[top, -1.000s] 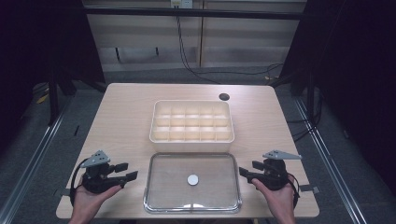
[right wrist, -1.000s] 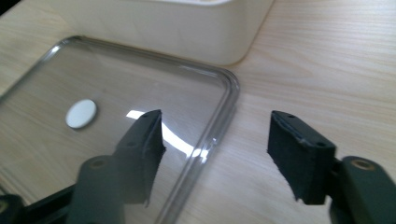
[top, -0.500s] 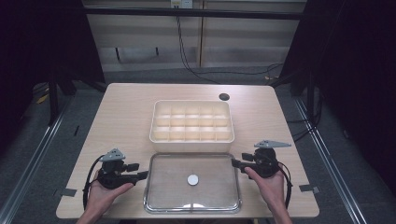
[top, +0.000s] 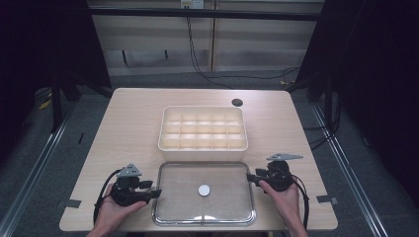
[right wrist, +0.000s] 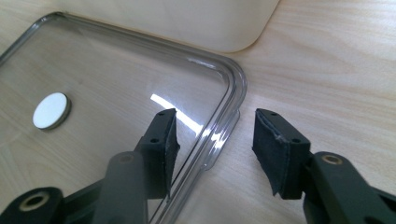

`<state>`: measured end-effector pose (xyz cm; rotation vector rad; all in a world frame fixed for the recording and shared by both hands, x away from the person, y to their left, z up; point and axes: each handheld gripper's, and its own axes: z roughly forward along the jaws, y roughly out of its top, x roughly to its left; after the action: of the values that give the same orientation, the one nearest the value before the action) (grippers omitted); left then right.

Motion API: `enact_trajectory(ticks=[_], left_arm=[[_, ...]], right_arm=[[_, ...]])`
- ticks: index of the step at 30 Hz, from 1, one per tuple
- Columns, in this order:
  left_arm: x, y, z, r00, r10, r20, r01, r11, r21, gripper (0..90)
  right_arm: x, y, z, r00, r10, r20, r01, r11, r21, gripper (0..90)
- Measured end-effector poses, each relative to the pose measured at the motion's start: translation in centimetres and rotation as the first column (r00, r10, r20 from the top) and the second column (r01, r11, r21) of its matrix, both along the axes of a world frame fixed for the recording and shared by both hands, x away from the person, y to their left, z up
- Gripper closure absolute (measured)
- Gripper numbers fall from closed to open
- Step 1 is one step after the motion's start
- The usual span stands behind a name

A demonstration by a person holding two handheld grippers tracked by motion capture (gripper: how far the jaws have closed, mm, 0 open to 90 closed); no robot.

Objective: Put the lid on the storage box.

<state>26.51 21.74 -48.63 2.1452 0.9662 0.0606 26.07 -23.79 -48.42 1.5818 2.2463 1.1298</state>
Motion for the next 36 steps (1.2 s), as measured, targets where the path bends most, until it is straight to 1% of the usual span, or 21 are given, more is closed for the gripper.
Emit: enact_trajectory(ticks=[2,3,4,8,9,11,13,14,18,19,20,21,23,24,26,28,29,31,32,33,36], left_arm=[[0.1,0.0,-0.1,1.0000,-0.002,-0.008,0.002,1.0000,-0.004,45.9],[0.1,0.0,-0.2,0.9998,-0.003,-0.020,0.003,1.0000,-0.004,45.9],[0.1,0.0,-0.2,0.9998,-0.003,-0.020,0.003,1.0000,-0.004,45.8],[0.2,-0.1,-0.5,0.9992,-0.007,-0.038,0.007,0.9999,0.010,45.7],[0.2,-0.2,-0.6,0.9993,-0.004,-0.037,0.005,0.9999,0.012,45.7],[0.2,-0.2,-0.6,0.9994,-0.008,-0.033,0.009,0.9998,0.017,46.2],[0.2,-0.2,-0.6,0.9994,-0.016,-0.030,0.016,0.9996,0.022,46.8],[0.2,-0.2,-0.6,0.9996,-0.012,-0.024,0.012,0.9997,0.021,49.2],[0.1,-0.2,-0.6,0.9995,-0.021,-0.025,0.021,0.9996,0.021,50.1],[0.1,-0.3,-0.6,0.9993,-0.028,-0.024,0.028,0.9995,0.016,51.7],[0.1,-0.3,-0.6,0.9993,-0.028,-0.024,0.028,0.9995,0.016,52.2],[0.0,-0.4,-0.6,0.9986,-0.045,-0.029,0.045,0.9989,0.014,52.8],[0.0,-0.5,-0.6,0.9984,-0.048,-0.029,0.048,0.9988,0.013,52.9],[-0.1,-0.5,-0.7,0.9986,-0.050,-0.019,0.050,0.9986,0.019,53.7],[-0.1,-0.5,-0.6,0.9984,-0.052,-0.021,0.053,0.9984,0.022,54.1],[-0.1,-0.6,-0.6,0.9984,-0.054,-0.017,0.055,0.9982,0.024,54.7],[-0.2,-0.6,-0.6,0.9986,-0.053,-0.007,0.053,0.9979,0.036,55.8],[-0.2,-0.6,-0.6,0.9986,-0.054,-0.004,0.054,0.9978,0.040,57.5],[-0.2,-0.6,-0.6,0.9986,-0.054,-0.004,0.054,0.9978,0.040,58.0],[-0.1,-0.5,-0.6,0.9986,-0.052,-0.010,0.052,0.9980,0.036,58.5],[-0.1,-0.5,-0.6,0.9986,-0.053,-0.009,0.053,0.9978,0.041,59.4]], right_arm=[[0.1,0.1,-0.3,1.0000,0.001,-0.006,-0.001,1.000,-0.004,48.9],[0.2,0.2,-0.5,0.9999,0.000,-0.012,-0.001,1.000,-0.013,47.4],[0.2,0.2,-0.5,0.9999,0.000,-0.012,-0.001,1.000,-0.013,47.4],[0.0,0.5,-0.7,0.9998,0.001,-0.019,-0.001,1.000,-0.030,46.6],[0.0,0.5,-0.8,0.9997,0.015,-0.017,-0.016,0.999,-0.040,46.6],[-0.2,0.6,-1.0,0.9994,0.022,-0.026,-0.024,0.998,-0.058,46.4],[-0.2,0.6,-1.0,0.9995,0.020,-0.025,-0.021,0.998,-0.055,46.5],[-0.2,0.6,-1.0,0.9997,0.018,-0.018,-0.019,0.998,-0.053,46.5],[-0.2,0.7,-1.1,0.9998,0.015,-0.015,-0.016,0.999,-0.049,47.1],[-0.2,0.8,-1.2,0.9998,0.008,-0.017,-0.009,1.000,-0.020,47.0],[-0.2,0.8,-1.2,0.9998,0.008,-0.017,-0.009,1.000,-0.020,47.0],[-0.3,1.0,-1.3,0.9997,0.002,-0.025,-0.002,1.000,0.011,47.8],[-0.3,1.1,-1.4,0.9997,0.003,-0.025,-0.003,1.000,0.020,48.0],[-0.3,1.3,-1.4,0.9995,-0.014,-0.030,0.015,0.999,0.041,50.4],[-0.3,1.2,-1.5,0.9989,-0.018,-0.042,0.021,0.998,0.065,51.1],[-0.3,1.2,-1.5,0.9987,-0.023,-0.045,0.026,0.997,0.070,51.1],[-0.4,1.1,-1.5,0.9970,-0.040,-0.066,0.047,0.994,0.102,51.2],[-0.4,0.8,-1.6,0.9959,-0.048,-0.076,0.057,0.990,0.127,53.4],[-0.4,0.8,-1.6,0.9959,-0.048,-0.076,0.057,0.990,0.127,53.4],[-0.4,0.4,-1.8,0.9937,-0.059,-0.095,0.075,0.983,0.170,54.7],[-0.3,0.1,-1.9,0.9918,-0.062,-0.112,0.084,0.976,0.201,55.6]])
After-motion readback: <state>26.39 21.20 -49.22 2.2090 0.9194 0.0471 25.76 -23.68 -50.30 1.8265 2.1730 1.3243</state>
